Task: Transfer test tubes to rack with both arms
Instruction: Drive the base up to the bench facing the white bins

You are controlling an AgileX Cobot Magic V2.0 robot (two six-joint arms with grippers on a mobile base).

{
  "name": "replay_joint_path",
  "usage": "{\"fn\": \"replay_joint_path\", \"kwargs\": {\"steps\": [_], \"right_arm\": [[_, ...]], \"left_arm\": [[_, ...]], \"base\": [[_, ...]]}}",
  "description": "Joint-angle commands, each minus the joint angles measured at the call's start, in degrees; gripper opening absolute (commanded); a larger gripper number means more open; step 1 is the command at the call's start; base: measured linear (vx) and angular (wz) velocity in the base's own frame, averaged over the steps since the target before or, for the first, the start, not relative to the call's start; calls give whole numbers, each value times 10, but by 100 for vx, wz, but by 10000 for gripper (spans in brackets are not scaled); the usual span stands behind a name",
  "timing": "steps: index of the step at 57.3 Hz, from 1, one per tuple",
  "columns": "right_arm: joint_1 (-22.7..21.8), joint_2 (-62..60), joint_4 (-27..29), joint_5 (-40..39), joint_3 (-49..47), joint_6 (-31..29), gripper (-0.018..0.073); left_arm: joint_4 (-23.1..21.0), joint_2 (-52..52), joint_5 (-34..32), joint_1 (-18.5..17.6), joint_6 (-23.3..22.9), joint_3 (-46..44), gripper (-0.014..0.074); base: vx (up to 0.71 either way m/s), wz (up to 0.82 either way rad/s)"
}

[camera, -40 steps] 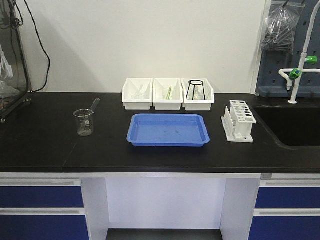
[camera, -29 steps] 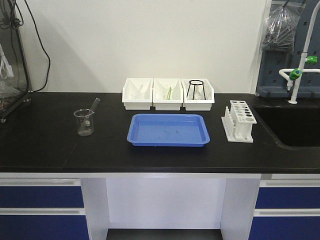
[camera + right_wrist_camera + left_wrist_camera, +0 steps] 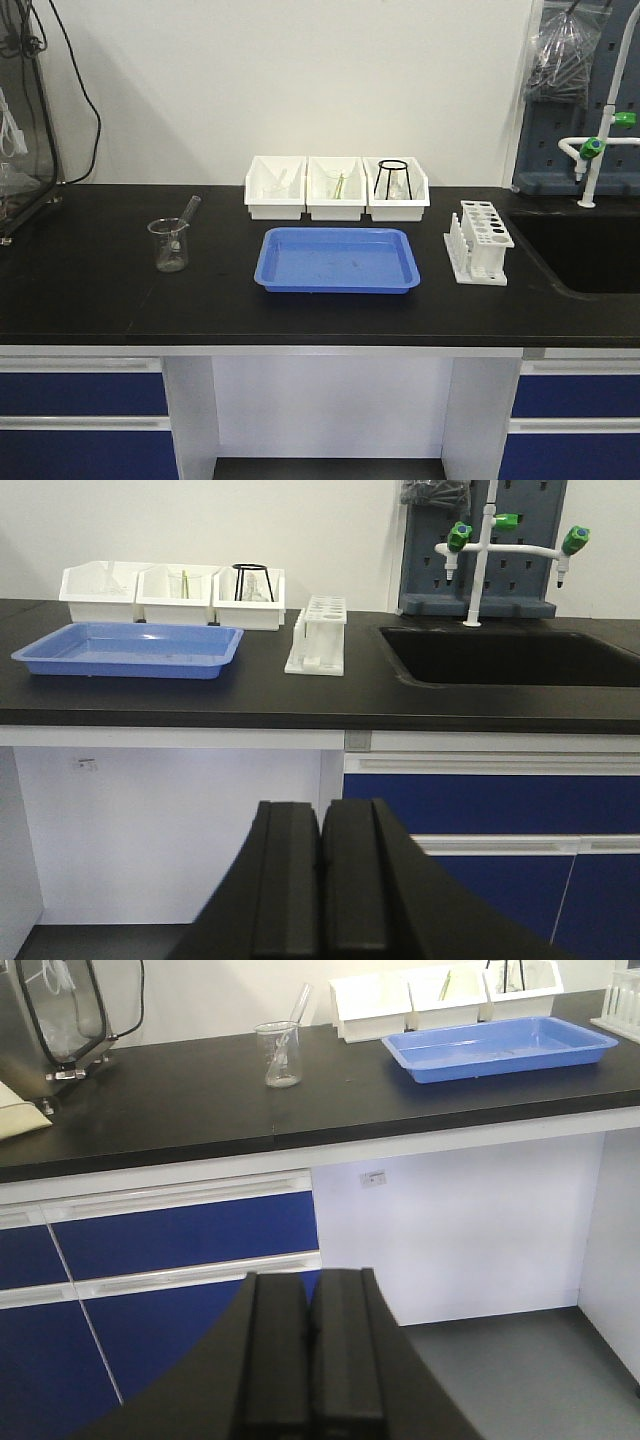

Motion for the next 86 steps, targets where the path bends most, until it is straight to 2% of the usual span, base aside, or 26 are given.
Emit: {"fn": "replay_joint_path", "kwargs": {"steps": [1, 38, 86], "right_arm": [[-2, -4, -5, -49, 7, -3, -7], [-2, -4, -5, -49, 7, -3, -7], [-2, -4, -5, -49, 7, -3, -7]], "left_arm": [[-5, -11, -47, 0, -3, 15, -21], [-5, -11, -47, 0, -3, 15, -21], [-5, -11, -47, 0, -3, 15, -21]], "base": [[1, 1], [14, -2], [34, -1]]}}
